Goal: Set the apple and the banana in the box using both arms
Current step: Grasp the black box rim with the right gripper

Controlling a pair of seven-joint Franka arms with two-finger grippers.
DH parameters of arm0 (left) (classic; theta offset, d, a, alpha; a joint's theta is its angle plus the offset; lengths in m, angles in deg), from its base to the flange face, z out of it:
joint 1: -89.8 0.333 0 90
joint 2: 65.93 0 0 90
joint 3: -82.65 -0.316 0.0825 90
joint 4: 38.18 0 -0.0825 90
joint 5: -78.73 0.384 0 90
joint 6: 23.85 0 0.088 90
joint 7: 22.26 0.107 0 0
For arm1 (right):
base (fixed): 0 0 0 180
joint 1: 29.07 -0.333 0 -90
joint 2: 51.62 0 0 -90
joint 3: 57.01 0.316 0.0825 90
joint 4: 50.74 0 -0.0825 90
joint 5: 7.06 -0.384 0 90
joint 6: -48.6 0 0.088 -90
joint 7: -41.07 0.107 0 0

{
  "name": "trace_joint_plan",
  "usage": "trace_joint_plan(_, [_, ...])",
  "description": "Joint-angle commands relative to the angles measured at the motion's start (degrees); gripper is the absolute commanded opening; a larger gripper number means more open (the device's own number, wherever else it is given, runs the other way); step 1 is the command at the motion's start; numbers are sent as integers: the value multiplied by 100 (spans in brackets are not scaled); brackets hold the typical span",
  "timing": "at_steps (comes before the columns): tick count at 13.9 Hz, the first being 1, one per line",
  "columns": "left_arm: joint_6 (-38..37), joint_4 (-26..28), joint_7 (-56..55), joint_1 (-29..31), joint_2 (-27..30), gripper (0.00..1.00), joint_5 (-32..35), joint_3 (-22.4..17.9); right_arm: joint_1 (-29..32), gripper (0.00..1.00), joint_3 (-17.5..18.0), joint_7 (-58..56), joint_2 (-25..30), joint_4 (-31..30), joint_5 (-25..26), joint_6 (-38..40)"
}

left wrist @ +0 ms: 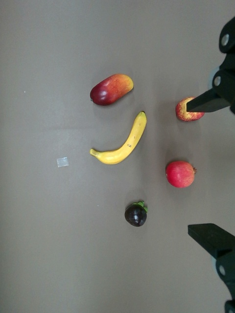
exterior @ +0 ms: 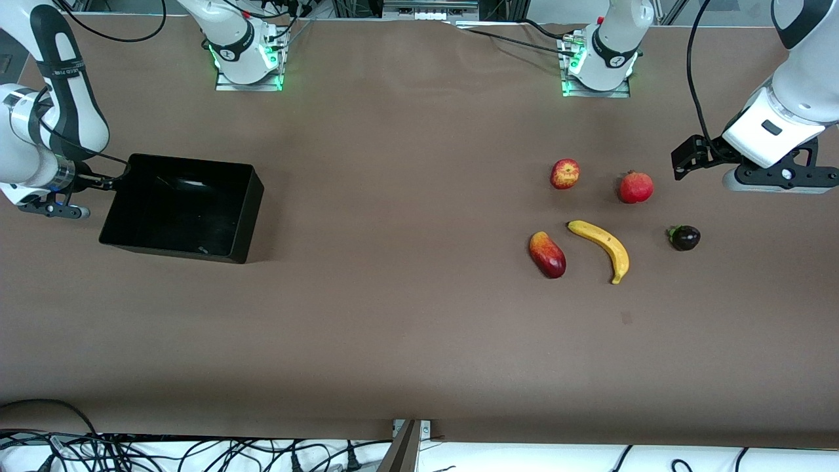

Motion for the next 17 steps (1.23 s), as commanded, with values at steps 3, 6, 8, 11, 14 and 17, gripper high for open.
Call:
trace_joint_plan(3, [-91,-165,-7,-12,-60,100,9,14,22,0,65,-170,-110,21,-227,-46])
trace_joint_plan(6, [-91,-157,-7,-12,-60,100,9,14,13,0,371,-354,-23,126,-647,76])
trace_joint_plan(8, [-91,-165,-7,-12,-60,100,9,14,4,0,644,-513,22,477,-1104,576])
trace_joint_plan(11, [-91,-157,-7,-12,-60,100,9,14,-5,0,1153,-487,4,1066,-1264,912])
trace_joint_plan(14, [-91,-157,-7,-12,-60,100,0,14,-171,0,1611,-391,-57,1444,-1483,921])
trace_joint_plan(17, [-91,-165,-7,-12,-60,100,0,14,-768,0,1638,3,-320,1901,-1764,1052])
